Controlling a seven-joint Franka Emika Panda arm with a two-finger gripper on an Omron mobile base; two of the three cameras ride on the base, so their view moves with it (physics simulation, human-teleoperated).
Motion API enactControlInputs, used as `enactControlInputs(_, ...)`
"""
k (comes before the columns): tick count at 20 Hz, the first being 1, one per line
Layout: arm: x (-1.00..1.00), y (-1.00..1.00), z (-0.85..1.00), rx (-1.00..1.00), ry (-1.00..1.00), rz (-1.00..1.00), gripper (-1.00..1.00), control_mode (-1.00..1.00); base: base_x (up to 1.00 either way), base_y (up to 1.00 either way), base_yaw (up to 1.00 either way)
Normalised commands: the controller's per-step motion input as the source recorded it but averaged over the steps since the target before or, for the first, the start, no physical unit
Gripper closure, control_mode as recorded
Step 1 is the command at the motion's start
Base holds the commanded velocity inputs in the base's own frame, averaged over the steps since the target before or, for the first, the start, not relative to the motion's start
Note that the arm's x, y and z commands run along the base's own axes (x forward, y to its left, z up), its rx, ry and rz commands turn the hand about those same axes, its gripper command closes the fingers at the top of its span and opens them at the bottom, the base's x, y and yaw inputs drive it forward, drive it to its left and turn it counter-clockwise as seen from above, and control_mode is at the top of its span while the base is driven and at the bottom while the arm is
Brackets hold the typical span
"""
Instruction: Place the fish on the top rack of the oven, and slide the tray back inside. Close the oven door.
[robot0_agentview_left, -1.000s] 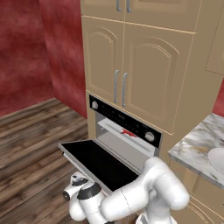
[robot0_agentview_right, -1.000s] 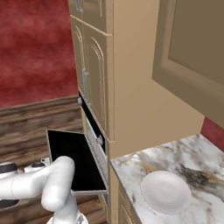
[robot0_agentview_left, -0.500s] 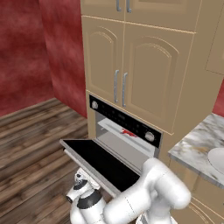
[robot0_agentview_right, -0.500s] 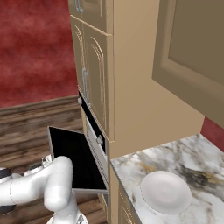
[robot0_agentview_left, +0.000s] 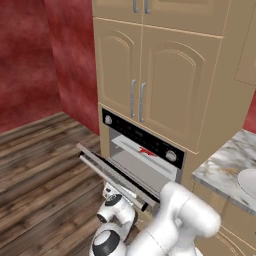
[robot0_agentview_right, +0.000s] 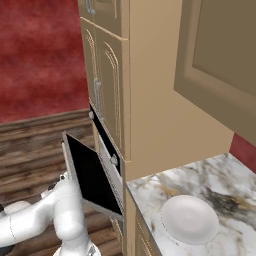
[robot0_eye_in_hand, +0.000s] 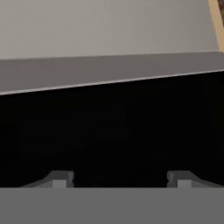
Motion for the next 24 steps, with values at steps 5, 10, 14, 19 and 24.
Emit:
enactControlInputs(5,0.18,-1.0,0.92,0.0,-0.17,-0.12,-1.0,-1.0,0.0,0.0,0.0)
enactControlInputs(10,0.47,-1.0,0.86,0.03,-0.1,-0.04,-1.0,-1.0,0.0,0.0,0.0)
enactControlInputs(14,0.63,-1.0,0.76,0.08,-0.03,0.0,-1.0,-1.0,0.0,0.0,0.0)
enactControlInputs(19,0.74,-1.0,0.3,0.15,0.0,0.0,-1.0,-1.0,0.0,0.0,0.0)
enactControlInputs(24,0.4,-0.98,-0.08,0.15,0.0,0.0,-1.0,-1.0,0.0,0.0,0.0)
